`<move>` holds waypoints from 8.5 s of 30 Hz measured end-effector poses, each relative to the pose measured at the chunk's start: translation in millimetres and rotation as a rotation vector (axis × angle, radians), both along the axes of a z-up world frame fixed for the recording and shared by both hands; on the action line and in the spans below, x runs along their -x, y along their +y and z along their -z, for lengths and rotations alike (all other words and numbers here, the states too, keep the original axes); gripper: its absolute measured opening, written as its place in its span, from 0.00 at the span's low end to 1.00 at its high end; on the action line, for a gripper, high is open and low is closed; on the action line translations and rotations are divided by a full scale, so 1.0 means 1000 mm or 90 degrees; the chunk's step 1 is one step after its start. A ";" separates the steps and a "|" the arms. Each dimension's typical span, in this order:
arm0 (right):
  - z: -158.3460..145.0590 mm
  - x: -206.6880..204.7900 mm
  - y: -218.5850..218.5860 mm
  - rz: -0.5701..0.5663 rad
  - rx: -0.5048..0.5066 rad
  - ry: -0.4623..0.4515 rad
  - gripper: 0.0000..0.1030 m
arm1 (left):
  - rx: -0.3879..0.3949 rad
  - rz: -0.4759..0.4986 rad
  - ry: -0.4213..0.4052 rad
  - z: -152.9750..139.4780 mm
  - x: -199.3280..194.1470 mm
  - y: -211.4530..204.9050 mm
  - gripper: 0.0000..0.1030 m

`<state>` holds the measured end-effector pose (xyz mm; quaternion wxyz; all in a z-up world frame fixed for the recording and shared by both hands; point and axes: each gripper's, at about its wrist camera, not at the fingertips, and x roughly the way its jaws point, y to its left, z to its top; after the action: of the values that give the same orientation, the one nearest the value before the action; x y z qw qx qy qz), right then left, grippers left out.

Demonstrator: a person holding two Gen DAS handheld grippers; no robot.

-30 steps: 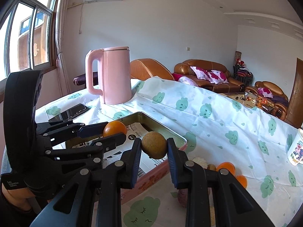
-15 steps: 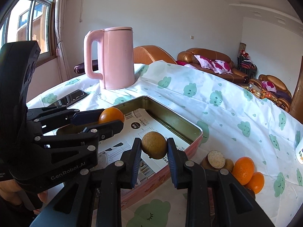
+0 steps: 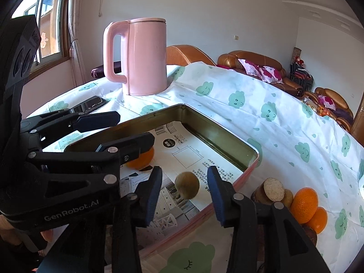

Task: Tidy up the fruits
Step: 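Carry both fruits over the pink tin and open both grippers to drop them inside, then grasp a dark brown round fruit with the right gripper while the left gripper grasps a white-lidded jar, then lift the held fruit and jar and carry both toward the pink tin, then lower the jar and dark fruit into the tin and open both grippers, then grasp another dark brown fruit with the right gripper while the left gripper grasps the purple round fruit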

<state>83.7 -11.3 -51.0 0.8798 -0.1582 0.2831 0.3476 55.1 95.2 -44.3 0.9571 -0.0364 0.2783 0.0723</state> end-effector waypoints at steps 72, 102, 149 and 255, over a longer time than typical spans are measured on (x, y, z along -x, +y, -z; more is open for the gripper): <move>0.009 0.030 -0.210 0.188 -0.065 -0.017 0.41 | 0.032 0.274 0.015 0.017 -0.001 -0.173 0.35; 0.001 0.051 -0.220 0.172 -0.121 -0.102 0.41 | 0.011 0.260 -0.088 0.006 0.024 -0.173 0.35; -0.056 0.026 -0.063 -0.014 -0.109 -0.080 0.41 | 0.017 0.020 -0.090 -0.018 0.043 -0.029 0.35; 0.009 -0.046 -0.176 0.243 -0.074 0.109 0.36 | 0.001 0.198 0.116 0.019 -0.064 -0.148 0.48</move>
<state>129.3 -186.9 -59.6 0.9099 -0.0207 0.3615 0.2023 118.6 -53.1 -63.3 0.9277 0.0132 0.3658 -0.0739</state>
